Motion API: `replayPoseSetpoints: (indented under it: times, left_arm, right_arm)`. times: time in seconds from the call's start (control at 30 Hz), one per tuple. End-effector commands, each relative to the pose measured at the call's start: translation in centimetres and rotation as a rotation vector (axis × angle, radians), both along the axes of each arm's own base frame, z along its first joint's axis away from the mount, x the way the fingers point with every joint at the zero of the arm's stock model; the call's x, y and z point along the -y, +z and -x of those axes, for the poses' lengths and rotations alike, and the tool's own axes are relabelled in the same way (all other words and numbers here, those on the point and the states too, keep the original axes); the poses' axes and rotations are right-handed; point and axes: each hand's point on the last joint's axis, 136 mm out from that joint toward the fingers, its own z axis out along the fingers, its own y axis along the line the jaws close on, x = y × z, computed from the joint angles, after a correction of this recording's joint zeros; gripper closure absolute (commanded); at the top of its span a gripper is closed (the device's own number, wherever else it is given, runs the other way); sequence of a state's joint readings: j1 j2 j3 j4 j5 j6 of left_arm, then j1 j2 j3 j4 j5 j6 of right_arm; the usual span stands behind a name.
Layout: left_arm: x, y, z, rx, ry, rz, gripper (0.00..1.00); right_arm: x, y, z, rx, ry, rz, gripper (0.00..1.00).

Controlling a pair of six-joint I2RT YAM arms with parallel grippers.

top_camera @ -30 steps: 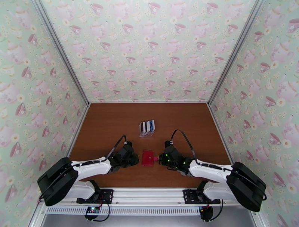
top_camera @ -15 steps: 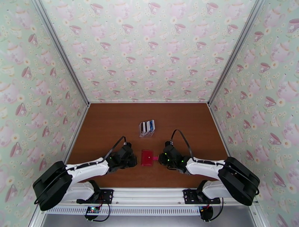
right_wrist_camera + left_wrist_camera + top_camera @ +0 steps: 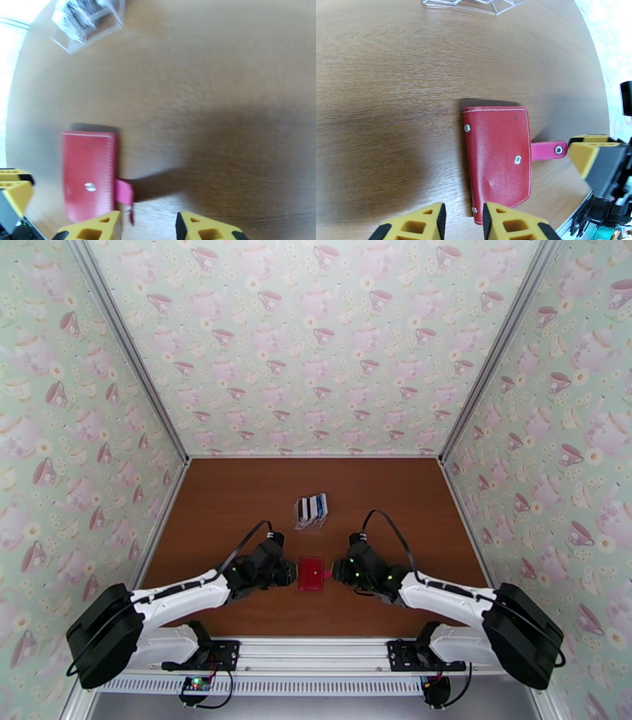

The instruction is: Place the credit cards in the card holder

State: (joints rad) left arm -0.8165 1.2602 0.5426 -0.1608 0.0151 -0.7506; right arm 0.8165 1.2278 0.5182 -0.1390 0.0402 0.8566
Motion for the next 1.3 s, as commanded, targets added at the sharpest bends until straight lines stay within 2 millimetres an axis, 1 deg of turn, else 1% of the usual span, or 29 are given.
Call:
replayPoseSetpoints:
  times: [0.0,0.1,0.23,0.37,0.5,0.63,0.8,0.93,1.07,1.2,1.27]
  left_arm:
    - [1.3,0.9,-0.2,0.016,-0.041,0.034,0.68]
    - [1.4,0.6,-0.1,0.014,-0.041,0.039,0.68]
    - [1.4,0.0,0.0,0.001,-0.035,0.041,0.68]
    - [1.3,-0.6,0.2,-0.007,-0.027,0.045,0.69]
    - [1.2,-0.9,0.3,-0.014,-0.029,0.041,0.69]
    - [1.6,-0.8,0.2,-0.015,-0.038,0.053,0.69]
    - [2.0,-0.7,0.3,-0.013,-0.046,0.062,0.69]
    - [2.2,-0.6,0.3,-0.013,-0.052,0.064,0.69]
    - [2.3,-0.5,0.4,-0.013,-0.059,0.068,0.69]
    - [2.6,-0.5,0.4,-0.011,-0.065,0.075,0.69]
    - [2.8,-0.4,0.4,-0.011,-0.071,0.079,0.68]
  right_arm:
    - [-0.4,2.5,-0.6,0.037,0.010,-0.015,0.57]
    - [-1.5,4.2,-0.8,0.051,0.035,-0.067,0.59]
    - [-3.4,5.6,-1.0,0.046,0.072,-0.137,0.66]
    - [-5.5,5.3,-1.0,0.020,0.111,-0.152,0.71]
    - [-7.2,4.3,-0.8,-0.011,0.143,-0.166,0.74]
    - [-8.1,3.1,-0.7,-0.040,0.155,-0.169,0.74]
    - [-7.9,1.6,-0.6,-0.065,0.150,-0.149,0.74]
    - [-6.8,0.3,-0.4,-0.078,0.126,-0.107,0.75]
    - [-6.3,-0.7,-0.3,-0.094,0.121,-0.107,0.75]
    - [-6.0,-1.1,-0.3,-0.097,0.121,-0.126,0.73]
    - [-6.0,-1.1,-0.4,-0.098,0.121,-0.138,0.69]
